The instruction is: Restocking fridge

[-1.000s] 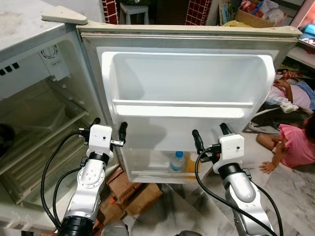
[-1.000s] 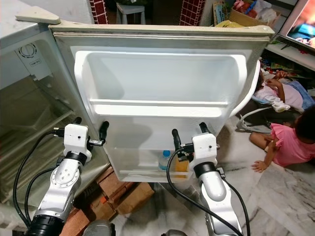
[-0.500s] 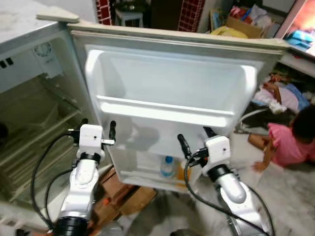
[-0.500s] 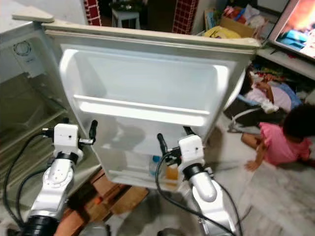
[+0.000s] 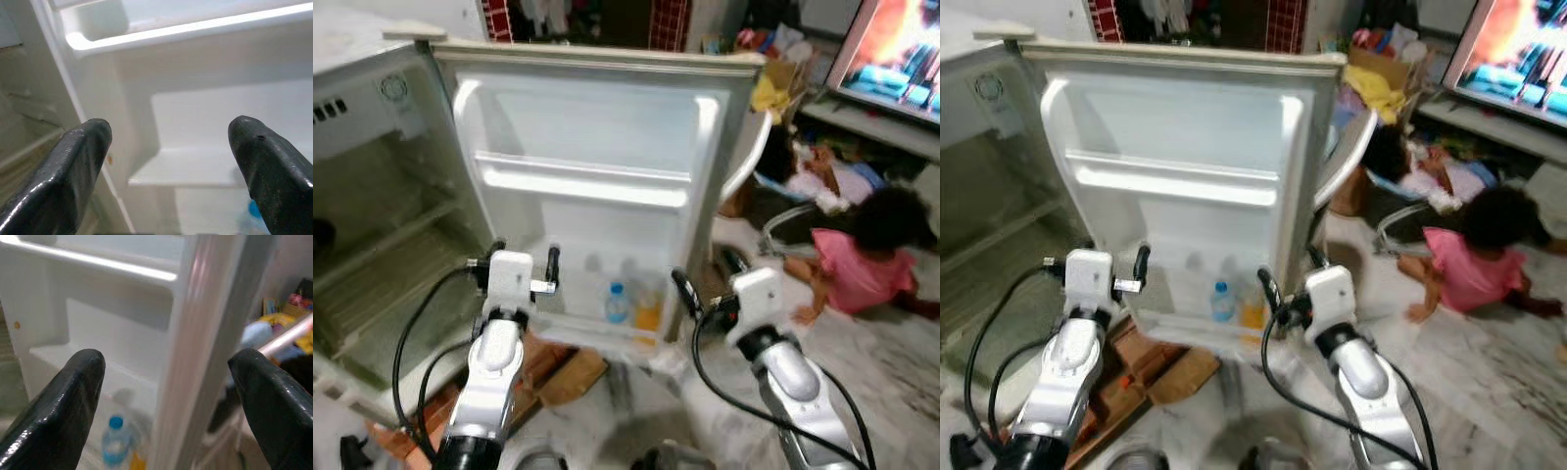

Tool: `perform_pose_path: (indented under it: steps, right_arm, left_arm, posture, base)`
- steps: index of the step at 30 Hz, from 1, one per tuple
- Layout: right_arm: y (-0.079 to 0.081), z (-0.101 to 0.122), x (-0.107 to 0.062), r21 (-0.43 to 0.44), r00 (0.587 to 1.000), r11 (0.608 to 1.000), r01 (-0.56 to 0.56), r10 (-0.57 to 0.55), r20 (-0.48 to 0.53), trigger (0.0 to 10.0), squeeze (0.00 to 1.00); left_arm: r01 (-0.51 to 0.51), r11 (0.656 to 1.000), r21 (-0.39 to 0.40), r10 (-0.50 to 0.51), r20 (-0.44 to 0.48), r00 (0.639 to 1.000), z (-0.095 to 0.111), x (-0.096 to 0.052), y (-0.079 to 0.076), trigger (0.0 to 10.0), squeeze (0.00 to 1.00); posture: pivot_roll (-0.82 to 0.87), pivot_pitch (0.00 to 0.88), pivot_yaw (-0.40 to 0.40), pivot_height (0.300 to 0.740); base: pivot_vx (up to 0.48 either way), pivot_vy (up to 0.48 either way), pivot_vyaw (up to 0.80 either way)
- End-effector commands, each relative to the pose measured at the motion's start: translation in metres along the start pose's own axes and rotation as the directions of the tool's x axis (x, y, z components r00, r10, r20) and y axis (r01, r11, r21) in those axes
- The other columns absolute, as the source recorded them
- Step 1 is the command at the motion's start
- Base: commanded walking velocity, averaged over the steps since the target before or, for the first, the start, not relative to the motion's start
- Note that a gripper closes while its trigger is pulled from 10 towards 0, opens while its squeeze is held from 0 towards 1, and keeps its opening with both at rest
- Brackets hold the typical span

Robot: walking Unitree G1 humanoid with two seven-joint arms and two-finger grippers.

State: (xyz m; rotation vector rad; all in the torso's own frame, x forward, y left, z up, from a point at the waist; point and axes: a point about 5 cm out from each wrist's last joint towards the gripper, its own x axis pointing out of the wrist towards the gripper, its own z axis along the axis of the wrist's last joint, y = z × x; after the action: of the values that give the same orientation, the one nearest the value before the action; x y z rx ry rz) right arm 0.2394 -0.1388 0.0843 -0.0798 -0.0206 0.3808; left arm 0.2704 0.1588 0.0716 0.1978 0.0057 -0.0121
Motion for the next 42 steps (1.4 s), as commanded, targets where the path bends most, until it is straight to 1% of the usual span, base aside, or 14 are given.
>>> perform_pose_path:
  steps: [1,8,10,12,16,20,22,25,26,28,30,37,42]
  right_arm:
    - [0.001,0.005,0.004,0.004,1.000,1.000,-0.012,0.011,0.019,10.0,0.00]
    - [0.001,0.004,0.005,0.018,1.000,1.000,-0.001,0.000,0.022,10.0,0.00]
    - [-0.001,0.007,0.006,-0.010,0.999,1.000,0.012,-0.012,0.033,10.0,0.00]
    - [-0.003,0.009,0.008,-0.016,0.999,1.000,0.021,-0.020,0.049,10.0,0.00]
    - [-0.005,0.011,0.013,-0.015,0.998,0.999,0.036,-0.035,0.055,10.0,0.00]
    - [-0.003,0.013,0.016,-0.008,0.997,1.000,0.029,-0.028,0.065,10.0,0.00]
    - [-0.003,0.014,0.018,0.005,0.997,0.999,0.031,-0.031,0.070,10.0,0.00]
    - [-0.005,0.014,0.019,-0.024,0.996,0.999,0.047,-0.045,0.070,10.0,0.00]
    - [-0.006,0.014,0.019,-0.021,0.996,0.999,0.049,-0.048,0.074,10.0,0.00]
    - [-0.005,0.017,0.021,-0.049,0.995,0.998,0.041,-0.036,0.093,10.0,0.00]
    - [-0.004,0.017,0.021,-0.049,0.995,0.998,0.038,-0.033,0.098,10.0,0.00]
    - [0.004,0.020,0.026,-0.056,0.993,0.998,0.003,0.004,0.116,10.0,0.00]
    - [0.005,0.022,0.027,-0.061,0.992,0.998,-0.007,0.015,0.125,10.0,0.00]
  left_arm:
    - [-0.002,1.000,0.022,0.001,0.019,1.000,0.004,0.003,0.002,10.0,0.00]
    - [-0.007,1.000,0.019,0.006,0.021,1.000,0.004,0.003,0.003,10.0,0.00]
    - [-0.003,0.999,0.040,0.002,0.025,1.000,0.005,0.004,0.004,10.0,0.00]
    - [-0.003,0.998,0.062,0.001,0.025,1.000,0.005,0.004,0.005,10.0,0.00]
    - [-0.001,0.998,0.065,-0.001,0.031,1.000,0.007,0.003,0.007,10.0,0.00]
    - [0.004,0.998,0.055,-0.006,0.036,0.999,0.007,0.003,0.006,10.0,0.00]
    - [0.008,0.998,0.055,-0.011,0.043,0.999,0.008,0.003,0.004,10.0,0.00]
    - [0.012,0.998,0.056,-0.015,0.041,0.999,0.009,0.003,0.003,10.0,0.00]
    - [0.013,0.998,0.056,-0.015,0.041,0.999,0.009,0.004,0.003,10.0,0.00]
    - [0.015,0.998,0.060,-0.017,0.041,0.999,0.009,0.004,0.003,10.0,0.00]
    - [0.016,0.998,0.062,-0.018,0.042,0.999,0.009,0.004,0.003,10.0,0.00]
    - [0.006,0.998,0.066,-0.009,0.039,0.999,0.009,0.003,0.004,10.0,0.00]
    - [0.010,0.998,0.069,-0.013,0.037,0.999,0.007,0.000,0.002,10.0,0.00]
  posture:
    - [-0.02,0.000,-0.039,0.740]
    - [-0.01,0.000,-0.035,0.740]
    - [-0.01,0.000,-0.034,0.740]
    - [-0.01,0.000,-0.035,0.740]
    - [0.00,0.000,-0.037,0.740]
    - [0.00,0.000,-0.035,0.740]
    - [0.00,0.000,-0.033,0.740]
    - [0.00,0.000,-0.030,0.740]
    - [0.00,0.000,-0.029,0.740]
    - [0.00,0.000,-0.027,0.740]
    - [0.00,0.000,-0.029,0.740]
    - [0.01,0.000,-0.034,0.740]
    - [0.01,0.000,-0.035,0.740]
  base:
    - [0.000,0.000,0.00]
    - [0.000,0.000,0.00]
    - [0.000,0.000,0.00]
    - [0.000,0.000,0.00]
    - [0.000,0.000,0.69]
    - [0.000,-0.459,0.72]
    - [0.000,-0.480,0.00]
    - [0.000,-0.160,0.00]
    - [0.000,0.000,0.00]
    - [0.000,0.000,0.00]
    - [0.000,0.000,0.00]
    - [0.000,0.000,0.80]
    - [0.000,-0.478,0.80]
